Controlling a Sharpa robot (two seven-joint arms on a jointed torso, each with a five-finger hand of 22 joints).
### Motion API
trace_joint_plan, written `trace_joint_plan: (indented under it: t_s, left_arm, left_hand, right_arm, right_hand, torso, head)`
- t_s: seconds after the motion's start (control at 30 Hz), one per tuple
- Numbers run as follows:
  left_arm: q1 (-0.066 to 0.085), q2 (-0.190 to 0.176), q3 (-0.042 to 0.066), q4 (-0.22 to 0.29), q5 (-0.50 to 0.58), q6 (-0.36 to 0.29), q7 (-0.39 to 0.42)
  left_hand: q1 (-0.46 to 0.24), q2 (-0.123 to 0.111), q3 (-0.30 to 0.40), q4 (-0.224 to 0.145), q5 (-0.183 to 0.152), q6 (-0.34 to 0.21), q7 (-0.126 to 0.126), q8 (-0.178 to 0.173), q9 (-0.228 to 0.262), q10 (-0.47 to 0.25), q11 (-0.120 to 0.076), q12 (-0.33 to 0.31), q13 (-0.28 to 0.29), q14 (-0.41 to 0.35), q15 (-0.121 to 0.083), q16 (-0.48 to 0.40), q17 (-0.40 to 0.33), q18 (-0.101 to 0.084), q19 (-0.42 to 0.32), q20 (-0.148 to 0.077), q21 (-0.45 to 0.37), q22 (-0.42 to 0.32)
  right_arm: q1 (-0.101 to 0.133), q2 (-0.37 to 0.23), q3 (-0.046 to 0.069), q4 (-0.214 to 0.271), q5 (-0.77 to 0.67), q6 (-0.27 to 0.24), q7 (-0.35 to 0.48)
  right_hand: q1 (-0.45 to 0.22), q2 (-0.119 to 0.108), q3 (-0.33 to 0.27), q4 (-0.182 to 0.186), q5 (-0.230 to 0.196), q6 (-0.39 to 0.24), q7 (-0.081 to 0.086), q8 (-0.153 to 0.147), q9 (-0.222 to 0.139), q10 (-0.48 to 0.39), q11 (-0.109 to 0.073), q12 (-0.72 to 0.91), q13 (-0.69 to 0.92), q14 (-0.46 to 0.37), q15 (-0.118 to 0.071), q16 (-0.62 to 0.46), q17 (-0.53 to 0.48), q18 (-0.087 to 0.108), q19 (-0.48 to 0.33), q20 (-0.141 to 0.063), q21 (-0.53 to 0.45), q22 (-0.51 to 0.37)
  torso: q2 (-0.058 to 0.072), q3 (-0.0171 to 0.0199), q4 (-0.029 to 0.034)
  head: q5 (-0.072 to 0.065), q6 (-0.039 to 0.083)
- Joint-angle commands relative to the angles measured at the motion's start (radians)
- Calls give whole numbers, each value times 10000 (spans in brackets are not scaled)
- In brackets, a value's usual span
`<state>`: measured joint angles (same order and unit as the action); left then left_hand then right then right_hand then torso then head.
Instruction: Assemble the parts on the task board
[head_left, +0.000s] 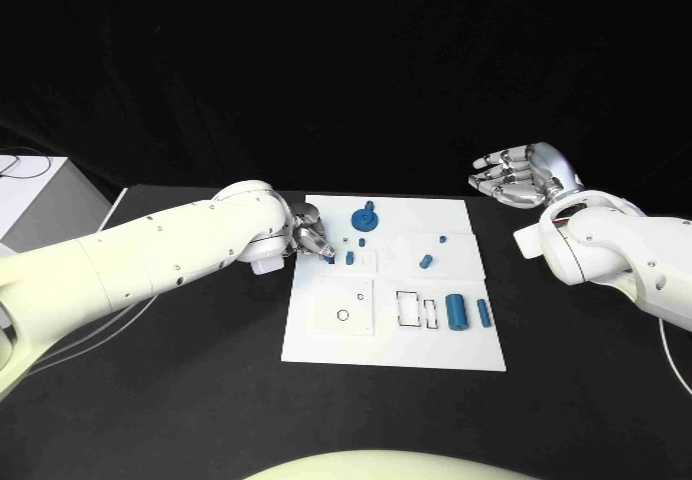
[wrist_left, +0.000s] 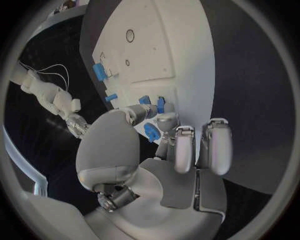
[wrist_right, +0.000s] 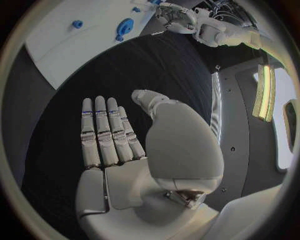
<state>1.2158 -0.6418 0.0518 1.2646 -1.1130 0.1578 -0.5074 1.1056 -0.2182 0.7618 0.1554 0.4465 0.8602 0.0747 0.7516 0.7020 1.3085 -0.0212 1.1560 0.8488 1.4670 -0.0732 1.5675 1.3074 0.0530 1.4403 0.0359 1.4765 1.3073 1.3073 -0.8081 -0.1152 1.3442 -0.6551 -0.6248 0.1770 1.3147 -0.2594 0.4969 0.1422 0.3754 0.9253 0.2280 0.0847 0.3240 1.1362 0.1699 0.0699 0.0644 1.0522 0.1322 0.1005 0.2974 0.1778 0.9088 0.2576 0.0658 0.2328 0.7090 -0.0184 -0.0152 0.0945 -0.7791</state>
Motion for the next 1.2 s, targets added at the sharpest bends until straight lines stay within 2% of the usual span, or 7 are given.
trace_joint_plan:
  t_s: [0.03,0.7,0.93,1.0,1.2]
  left_arm:
    - [-5,17,2,16,-106,160,-22]
    - [-3,74,-10,57,-91,497,-46]
    - [-1,165,-16,-27,-97,466,-45]
    - [-1,208,-21,-70,-99,456,-43]
    - [-1,322,-36,-200,-94,408,-38]
  left_hand:
    - [31,108,1459,-1531,67,269,-221,34,142,32,-29,-38,11,1038,-43,33,2634,-65,75,-3,44,733]
    - [-81,105,1394,-1528,103,303,-254,102,203,120,-50,-7,33,1038,-54,33,2634,-76,100,-16,62,772]
    - [-202,184,1270,-1459,71,340,-296,135,237,192,-76,-26,4,1038,-69,33,2634,-85,122,-27,75,809]
    - [-237,216,1228,-1433,55,364,-311,143,243,293,-86,112,241,1038,-76,33,2634,-87,127,-31,78,817]
    - [-288,290,1176,-1384,29,399,-332,141,239,333,-103,139,291,1038,-88,33,2634,-87,128,-40,76,818]
  right_arm:
    - [-5,5,2,15,-29,108,91]
    - [-9,2,2,11,-29,116,86]
    - [-10,-6,2,24,-29,109,86]
    - [-10,-8,2,29,-29,107,86]
    - [-10,-16,2,41,-29,104,86]
  right_hand:
    - [-38,30,0,-23,33,-22,76,-48,-12,-52,11,-10,-9,-32,65,-50,-10,59,-79,-5,-6,-10]
    - [-38,30,0,-23,33,-22,76,-48,-12,-52,11,-10,-9,-32,65,-50,-10,59,-79,-5,-6,-10]
    - [-38,30,0,-23,33,-22,76,-48,-12,-52,11,-10,-9,-32,65,-50,-10,59,-79,-5,-6,-10]
    - [-38,30,0,-23,33,-22,76,-48,-12,-52,11,-10,-9,-32,65,-50,-10,59,-79,-5,-6,-10]
    - [-38,30,0,-23,33,-22,76,-48,-12,-52,11,-10,-9,-32,65,-50,-10,59,-79,-5,-6,-10]
  torso:
    - [-2,-2,0]
    - [-5,6,-4]
    - [5,9,-8]
    - [8,4,-13]
    - [15,1,-22]
  head:
    - [6,-20]
    - [9,-67]
    - [12,-68]
    - [13,-69]
    - [11,-71]
